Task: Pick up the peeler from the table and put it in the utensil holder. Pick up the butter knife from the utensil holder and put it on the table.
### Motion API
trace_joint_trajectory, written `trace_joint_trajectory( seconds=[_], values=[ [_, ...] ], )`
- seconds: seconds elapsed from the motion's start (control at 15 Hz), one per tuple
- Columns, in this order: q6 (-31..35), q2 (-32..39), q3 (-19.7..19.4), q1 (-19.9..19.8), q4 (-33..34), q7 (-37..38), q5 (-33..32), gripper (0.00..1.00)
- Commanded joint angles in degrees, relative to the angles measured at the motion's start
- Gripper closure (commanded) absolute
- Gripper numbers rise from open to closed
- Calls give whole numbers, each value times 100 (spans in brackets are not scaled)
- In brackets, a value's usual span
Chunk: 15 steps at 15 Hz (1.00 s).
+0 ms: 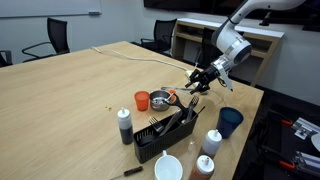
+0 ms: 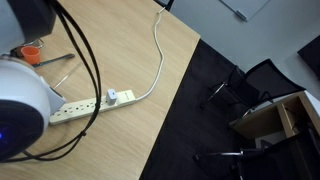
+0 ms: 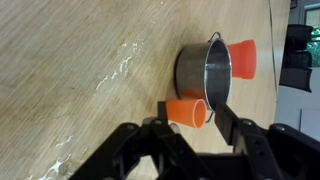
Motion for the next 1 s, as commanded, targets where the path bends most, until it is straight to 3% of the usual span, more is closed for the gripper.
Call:
trace_joint_trajectory(
  seconds=[0.0, 0.27, 0.33, 0.4, 0.6, 0.93],
  values=[
    [-13, -2, -28, 22, 3, 16, -11, 46],
    [-13, -2, -28, 22, 3, 16, -11, 46],
    [-13, -2, -28, 22, 3, 16, -11, 21],
    [164, -12, -38, 83, -13, 88, -23, 20],
    [962, -157, -89, 315, -171, 665, -314, 1],
    [1638, -353, 27, 462, -346, 1824, -1408, 0]
  ],
)
